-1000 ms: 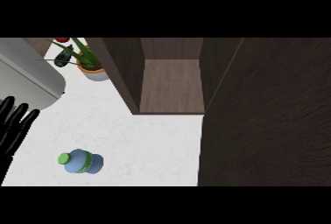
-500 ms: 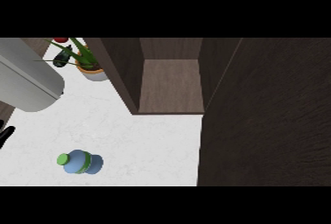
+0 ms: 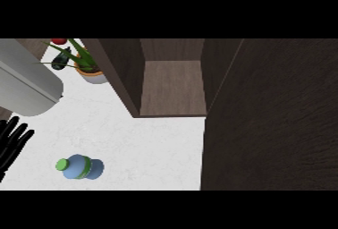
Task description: Pick up the bottled water, place it into the cabinet and close the cabinet
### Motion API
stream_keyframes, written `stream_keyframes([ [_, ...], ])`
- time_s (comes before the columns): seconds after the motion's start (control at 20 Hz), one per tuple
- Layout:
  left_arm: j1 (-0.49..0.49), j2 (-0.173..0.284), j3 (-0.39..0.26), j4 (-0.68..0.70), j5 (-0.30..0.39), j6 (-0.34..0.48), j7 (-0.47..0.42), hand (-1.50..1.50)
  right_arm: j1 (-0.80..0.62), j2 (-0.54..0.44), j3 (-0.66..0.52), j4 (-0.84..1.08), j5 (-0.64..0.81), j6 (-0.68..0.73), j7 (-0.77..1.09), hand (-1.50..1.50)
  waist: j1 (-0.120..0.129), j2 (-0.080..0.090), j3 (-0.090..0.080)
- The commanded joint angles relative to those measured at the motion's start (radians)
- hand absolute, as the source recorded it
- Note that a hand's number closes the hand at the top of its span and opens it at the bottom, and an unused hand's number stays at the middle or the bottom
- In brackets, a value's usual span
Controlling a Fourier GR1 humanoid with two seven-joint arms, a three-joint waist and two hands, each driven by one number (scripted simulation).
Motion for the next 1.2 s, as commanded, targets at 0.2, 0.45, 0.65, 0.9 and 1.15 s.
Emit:
stream_keyframes([
  [0.2,-0.035,-0.048,-0.066,0.236,-0.135,-0.06,-0.085,-1.5,0.185,-0.028,0.06,-0.179,0.037,0.024,-0.057,-1.5,-0.013,-0.002,0.0],
  [0.45,-0.176,-0.047,-0.045,0.536,-0.184,-0.083,-0.191,-1.5,0.16,-0.042,0.057,-0.191,0.034,0.008,-0.028,-1.5,-0.011,0.005,-0.002],
  [0.65,-0.182,-0.052,-0.038,0.67,-0.249,-0.113,-0.327,-1.5,0.223,-0.068,0.032,-0.209,0.009,0.023,-0.067,-1.5,-0.005,0.003,-0.001],
  [0.9,-0.32,-0.048,-0.058,0.943,-0.351,-0.122,-0.479,-1.5,0.256,-0.04,0.114,-0.14,0.105,0.019,-0.15,-1.5,-0.016,0.003,-0.002],
  [1.15,-0.36,-0.041,-0.076,1.086,-0.401,-0.156,-0.6,-1.5,0.273,-0.069,0.122,-0.21,0.084,0.007,-0.111,-1.5,-0.006,0.005,-0.002],
])
